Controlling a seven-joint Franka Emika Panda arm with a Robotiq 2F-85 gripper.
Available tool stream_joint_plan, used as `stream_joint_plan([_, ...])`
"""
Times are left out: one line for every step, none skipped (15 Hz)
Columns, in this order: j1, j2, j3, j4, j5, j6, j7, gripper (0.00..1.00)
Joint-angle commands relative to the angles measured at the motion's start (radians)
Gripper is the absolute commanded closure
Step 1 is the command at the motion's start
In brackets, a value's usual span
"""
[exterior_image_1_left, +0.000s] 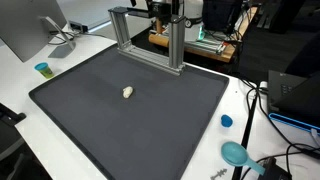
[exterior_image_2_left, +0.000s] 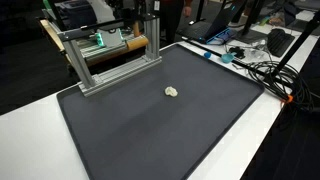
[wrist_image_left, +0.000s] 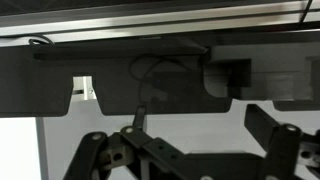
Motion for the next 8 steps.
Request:
stream_joint_plan([0.006,0.000,-0.006,0.001,-0.001,-0.002,0.001,0.00])
stream_joint_plan([0.006,0.000,-0.006,0.001,-0.001,-0.002,0.001,0.00])
stream_joint_plan([0.006,0.000,-0.006,0.001,-0.001,-0.002,0.001,0.00])
stream_joint_plan([0.006,0.000,-0.006,0.001,-0.001,-0.002,0.001,0.00])
stream_joint_plan([0.006,0.000,-0.006,0.001,-0.001,-0.002,0.001,0.00])
stream_joint_plan([0.006,-0.023,-0.008,-0.013,0.006,0.025,0.002,0.00])
stream_joint_plan([0.009,-0.048,-0.011,-0.026,0.017,0.045,-0.012,0.00])
stream_joint_plan([0.012,-0.086,-0.010,-0.043,0.027,0.068,-0.015,0.00])
